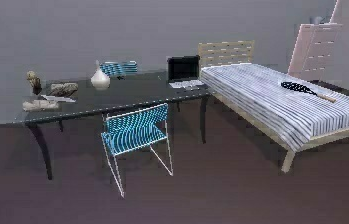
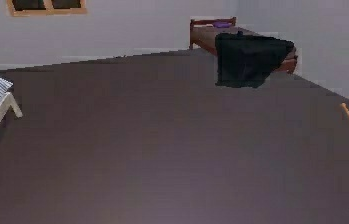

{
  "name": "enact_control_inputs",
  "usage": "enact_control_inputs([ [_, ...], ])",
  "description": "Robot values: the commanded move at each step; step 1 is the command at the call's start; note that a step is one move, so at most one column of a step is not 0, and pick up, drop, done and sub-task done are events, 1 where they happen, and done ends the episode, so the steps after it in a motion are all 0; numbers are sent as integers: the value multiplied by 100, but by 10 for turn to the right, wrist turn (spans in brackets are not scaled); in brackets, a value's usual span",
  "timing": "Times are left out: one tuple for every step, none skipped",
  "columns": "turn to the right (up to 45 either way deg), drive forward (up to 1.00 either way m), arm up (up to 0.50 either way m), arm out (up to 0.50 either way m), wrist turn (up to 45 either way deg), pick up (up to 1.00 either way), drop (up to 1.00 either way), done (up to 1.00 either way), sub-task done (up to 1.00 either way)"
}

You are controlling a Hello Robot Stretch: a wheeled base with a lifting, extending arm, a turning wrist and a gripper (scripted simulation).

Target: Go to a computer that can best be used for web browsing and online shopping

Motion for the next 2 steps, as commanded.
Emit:
enact_control_inputs([
  [-60,0,0,0,0,0,0,0,0],
  [0,75,0,0,0,0,0,0,0],
])
